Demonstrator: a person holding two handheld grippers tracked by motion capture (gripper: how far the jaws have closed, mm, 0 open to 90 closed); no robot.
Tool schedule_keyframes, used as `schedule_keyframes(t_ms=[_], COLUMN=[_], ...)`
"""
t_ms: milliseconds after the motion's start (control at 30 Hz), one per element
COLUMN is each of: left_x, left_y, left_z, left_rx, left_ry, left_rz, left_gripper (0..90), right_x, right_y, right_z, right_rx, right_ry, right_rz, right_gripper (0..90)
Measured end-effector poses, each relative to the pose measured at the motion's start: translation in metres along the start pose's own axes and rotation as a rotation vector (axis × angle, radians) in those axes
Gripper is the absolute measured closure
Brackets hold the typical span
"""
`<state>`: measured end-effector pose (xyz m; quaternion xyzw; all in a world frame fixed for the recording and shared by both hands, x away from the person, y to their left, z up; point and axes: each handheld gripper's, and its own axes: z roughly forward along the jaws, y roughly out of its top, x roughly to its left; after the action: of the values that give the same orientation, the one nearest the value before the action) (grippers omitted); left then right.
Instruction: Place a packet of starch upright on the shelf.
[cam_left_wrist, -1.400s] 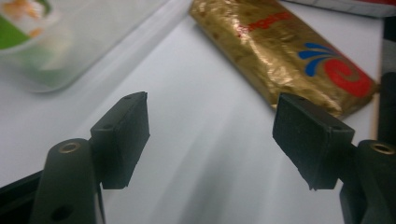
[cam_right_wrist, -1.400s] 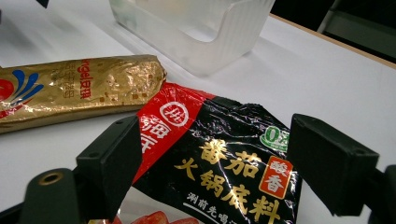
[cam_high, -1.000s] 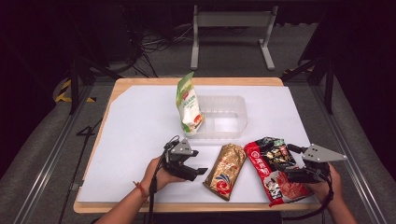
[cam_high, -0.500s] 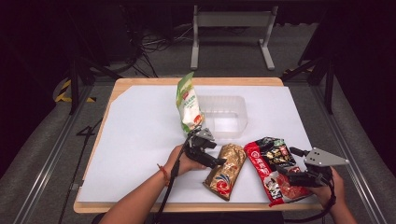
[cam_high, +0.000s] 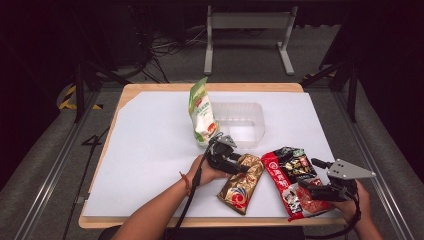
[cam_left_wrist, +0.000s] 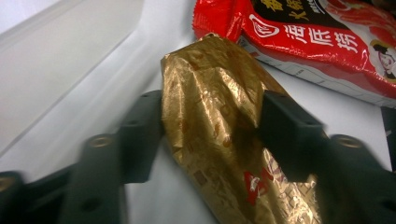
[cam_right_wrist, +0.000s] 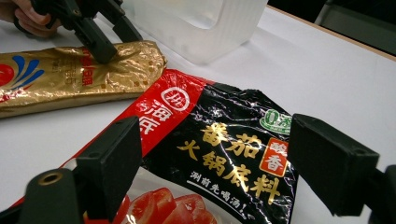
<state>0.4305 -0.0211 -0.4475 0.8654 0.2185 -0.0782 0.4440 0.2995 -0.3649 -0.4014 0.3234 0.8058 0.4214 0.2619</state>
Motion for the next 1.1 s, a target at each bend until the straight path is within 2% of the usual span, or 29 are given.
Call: schedule_keyframes(t_ms=[33,67,133,167,200,333,700,767,967,1033,1100], left_x=[0.0,0.001,0.0,0.0,-0.002,-0.008,-0.01,-0.01,-0.014,-0.016,-0.016], left_y=[-0.001,-0.002,-0.004,-0.005,-0.005,-0.004,-0.014,-0.017,-0.025,-0.029,-0.035], left_z=[-0.001,-0.002,-0.004,-0.004,-0.003,-0.004,-0.03,-0.035,-0.051,-0.055,-0.061], left_rx=[-0.006,-0.009,0.004,0.003,0.014,0.018,0.012,0.021,-0.001,0.001,-0.002], left_ry=[0.004,0.017,0.044,0.04,0.056,0.097,0.154,0.15,0.135,0.149,0.139], left_rz=[0.002,0.005,0.028,0.035,0.054,0.101,0.114,0.117,0.102,0.113,0.093], left_gripper=[58.7,63.5,82.8,86.8,90.0,90.0,90.0,90.0,90.0,90.0,90.0], right_x=[0.0,0.0,0.0,0.001,0.001,0.001,0.001,0.001,0.0,-0.001,0.0], right_y=[0.0,0.0,0.001,0.001,0.002,0.002,0.003,0.003,0.002,0.002,0.002], right_z=[0.0,0.0,0.0,0.0,0.001,0.002,0.0,0.0,0.0,0.001,0.001], right_rx=[-0.001,-0.002,-0.002,-0.001,-0.002,-0.002,-0.009,-0.013,-0.006,-0.004,-0.001], right_ry=[0.001,0.001,0.004,0.001,0.003,0.006,0.013,0.018,0.017,0.017,0.016], right_rz=[0.0,0.001,-0.002,-0.005,-0.005,-0.009,-0.006,0.003,0.007,0.008,0.006], right_gripper=[18.4,18.4,18.3,18.3,18.4,18.3,20.7,21.0,21.0,21.0,20.9])
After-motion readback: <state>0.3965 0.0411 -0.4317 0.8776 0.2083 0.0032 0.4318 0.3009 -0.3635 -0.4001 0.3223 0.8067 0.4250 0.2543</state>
